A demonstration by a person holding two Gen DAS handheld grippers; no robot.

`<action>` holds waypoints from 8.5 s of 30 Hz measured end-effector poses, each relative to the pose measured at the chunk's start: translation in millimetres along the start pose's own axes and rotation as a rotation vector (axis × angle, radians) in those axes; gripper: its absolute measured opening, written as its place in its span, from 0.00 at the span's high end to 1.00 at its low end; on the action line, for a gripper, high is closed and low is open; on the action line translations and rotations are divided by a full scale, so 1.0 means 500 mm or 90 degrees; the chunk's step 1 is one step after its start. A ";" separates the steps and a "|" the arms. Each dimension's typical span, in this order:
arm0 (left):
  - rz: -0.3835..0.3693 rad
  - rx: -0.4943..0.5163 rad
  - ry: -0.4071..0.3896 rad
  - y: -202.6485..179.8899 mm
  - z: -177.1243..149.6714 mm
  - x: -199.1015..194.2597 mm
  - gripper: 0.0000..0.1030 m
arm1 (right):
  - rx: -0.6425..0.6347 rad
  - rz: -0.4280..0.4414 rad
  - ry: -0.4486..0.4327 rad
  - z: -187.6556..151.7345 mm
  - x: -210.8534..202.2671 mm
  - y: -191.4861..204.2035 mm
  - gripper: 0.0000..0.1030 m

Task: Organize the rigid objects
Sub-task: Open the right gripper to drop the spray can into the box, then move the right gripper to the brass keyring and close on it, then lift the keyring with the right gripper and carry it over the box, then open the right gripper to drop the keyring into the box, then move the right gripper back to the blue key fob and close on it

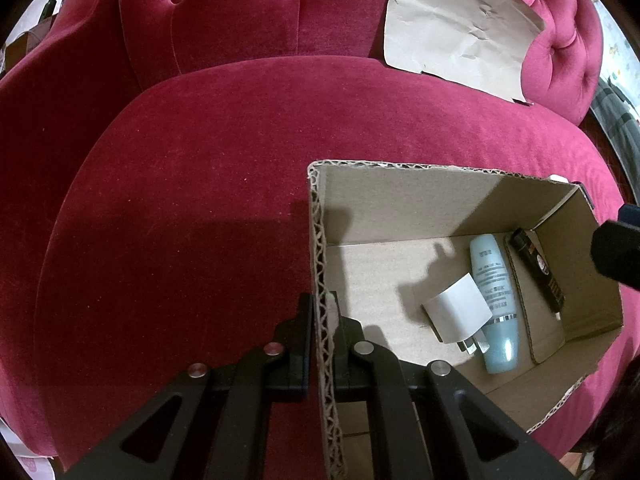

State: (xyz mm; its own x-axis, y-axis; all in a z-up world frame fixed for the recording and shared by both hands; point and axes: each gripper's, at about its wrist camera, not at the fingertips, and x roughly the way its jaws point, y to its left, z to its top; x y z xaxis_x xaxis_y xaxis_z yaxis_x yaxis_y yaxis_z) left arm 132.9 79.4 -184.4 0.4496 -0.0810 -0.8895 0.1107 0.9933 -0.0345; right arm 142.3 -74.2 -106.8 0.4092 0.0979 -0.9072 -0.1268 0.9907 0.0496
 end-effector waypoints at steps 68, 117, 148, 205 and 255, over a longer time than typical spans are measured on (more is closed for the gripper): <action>0.003 0.004 -0.001 -0.002 -0.001 0.000 0.95 | 0.080 -0.123 0.063 -0.142 0.101 -0.258 0.10; 0.005 0.005 -0.002 -0.002 0.004 -0.001 0.95 | 0.111 -0.067 0.013 -0.098 0.041 -0.278 0.74; 0.005 0.005 -0.002 -0.002 0.004 -0.002 0.95 | 0.072 -0.044 -0.057 -0.011 -0.139 -0.178 0.74; 0.004 0.006 -0.002 -0.001 0.005 -0.002 0.95 | -0.064 0.029 0.031 -0.023 0.034 0.060 0.74; 0.005 0.008 -0.002 0.000 0.004 -0.001 0.95 | 0.040 -0.048 -0.020 -0.028 -0.067 -0.102 0.00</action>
State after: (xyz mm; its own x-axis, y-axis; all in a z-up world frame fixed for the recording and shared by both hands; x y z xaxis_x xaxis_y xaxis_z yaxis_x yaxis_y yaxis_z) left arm 134.4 79.2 -183.2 0.4533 -0.0738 -0.8883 0.1186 0.9927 -0.0219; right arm 122.4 -129.5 -85.1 0.4442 0.0248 -0.8956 -0.0377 0.9992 0.0089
